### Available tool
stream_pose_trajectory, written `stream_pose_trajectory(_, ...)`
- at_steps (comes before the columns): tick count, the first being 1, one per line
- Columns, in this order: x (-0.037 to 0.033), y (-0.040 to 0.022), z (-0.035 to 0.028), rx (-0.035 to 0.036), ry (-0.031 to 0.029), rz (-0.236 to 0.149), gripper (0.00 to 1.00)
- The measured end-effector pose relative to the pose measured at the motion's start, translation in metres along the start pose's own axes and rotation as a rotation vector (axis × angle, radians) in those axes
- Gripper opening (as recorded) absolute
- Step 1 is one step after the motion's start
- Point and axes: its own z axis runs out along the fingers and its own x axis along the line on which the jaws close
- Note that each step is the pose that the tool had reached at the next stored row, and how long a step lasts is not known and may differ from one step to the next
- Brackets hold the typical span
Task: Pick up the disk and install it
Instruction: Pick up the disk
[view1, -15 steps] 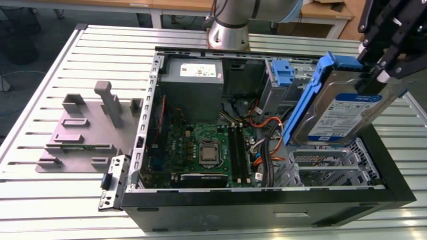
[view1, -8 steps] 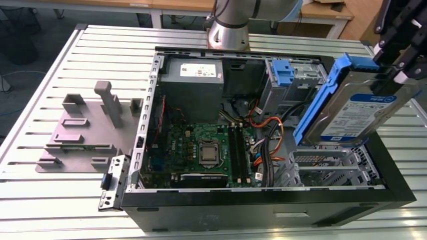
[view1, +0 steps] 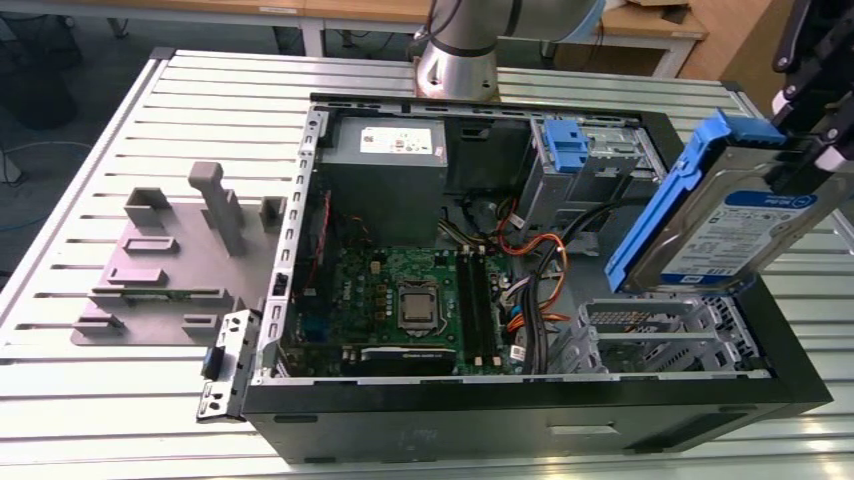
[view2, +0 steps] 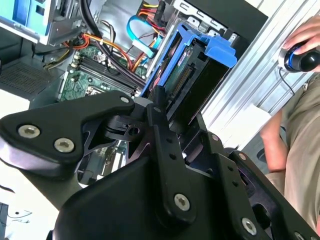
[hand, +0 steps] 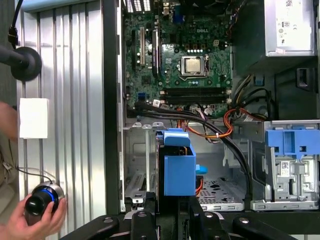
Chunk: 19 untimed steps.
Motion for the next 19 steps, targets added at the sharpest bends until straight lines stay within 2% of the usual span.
stream_pose_trajectory(4, 0.0039, -0.0015, 0.0018, -0.0001, -0.0031, 0.000, 0.35)
stream_pose_trajectory(6, 0.0052, -0.0017, 0.0034, -0.0003, -0.0071, 0.000, 0.35)
stream_pose_trajectory(10, 0.0078, -0.0019, 0.0063, -0.0008, -0.0189, 0.000, 0.35)
stream_pose_trajectory(19, 0.0140, -0.0022, 0.0131, -0.0014, -0.0307, 0.000, 0.35)
